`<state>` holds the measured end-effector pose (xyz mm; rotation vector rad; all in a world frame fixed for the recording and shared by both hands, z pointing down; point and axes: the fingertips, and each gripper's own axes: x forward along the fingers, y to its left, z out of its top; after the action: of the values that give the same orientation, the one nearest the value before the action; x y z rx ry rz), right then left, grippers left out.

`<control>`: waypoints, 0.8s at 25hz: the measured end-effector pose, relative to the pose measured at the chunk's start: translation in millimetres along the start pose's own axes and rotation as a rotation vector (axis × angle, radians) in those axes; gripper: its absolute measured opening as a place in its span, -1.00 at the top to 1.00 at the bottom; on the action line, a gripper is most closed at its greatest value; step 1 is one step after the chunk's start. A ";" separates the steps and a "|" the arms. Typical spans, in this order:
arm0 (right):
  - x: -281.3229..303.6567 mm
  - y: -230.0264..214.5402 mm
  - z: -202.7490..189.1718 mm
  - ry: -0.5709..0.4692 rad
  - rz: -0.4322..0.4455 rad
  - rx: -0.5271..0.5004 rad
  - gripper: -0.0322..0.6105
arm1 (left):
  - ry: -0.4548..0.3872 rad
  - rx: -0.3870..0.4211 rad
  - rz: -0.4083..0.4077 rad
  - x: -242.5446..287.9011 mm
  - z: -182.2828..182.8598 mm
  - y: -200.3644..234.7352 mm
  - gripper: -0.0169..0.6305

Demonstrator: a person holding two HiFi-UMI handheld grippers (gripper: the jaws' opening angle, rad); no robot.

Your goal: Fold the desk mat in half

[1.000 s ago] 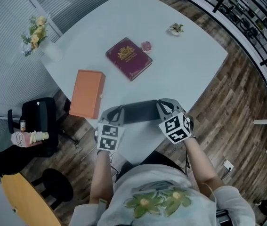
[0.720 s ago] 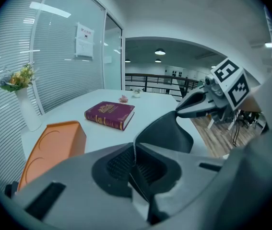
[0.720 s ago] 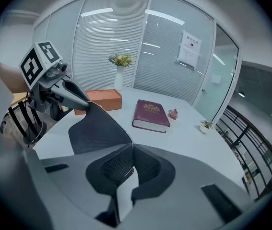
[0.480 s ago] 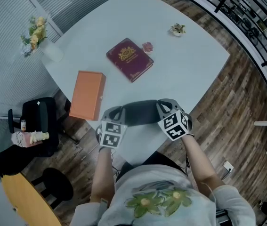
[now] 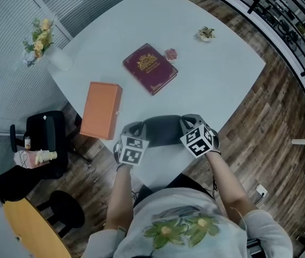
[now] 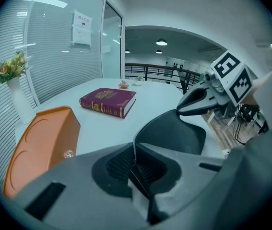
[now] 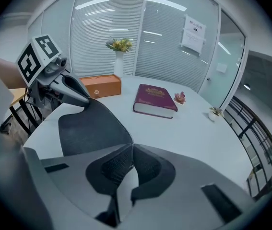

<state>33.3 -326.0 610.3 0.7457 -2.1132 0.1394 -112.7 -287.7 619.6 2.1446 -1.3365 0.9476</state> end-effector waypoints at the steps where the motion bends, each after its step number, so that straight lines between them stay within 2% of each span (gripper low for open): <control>1: 3.9 0.1 -2.4 0.009 0.006 0.000 0.81 | 0.009 0.003 -0.002 2.8 -1.6 0.1 0.89; 9: 28.7 3.1 -14.2 0.064 0.044 -0.013 0.81 | 0.083 0.004 -0.008 23.6 -21.8 2.4 0.89; 20: 44.2 5.1 -21.2 0.103 0.062 -0.039 0.81 | 0.108 -0.011 -0.011 36.6 -31.6 6.2 0.89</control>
<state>25.7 -334.6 658.2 0.6364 -2.0362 0.1662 -117.3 -291.1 667.9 2.0595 -1.2741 1.0339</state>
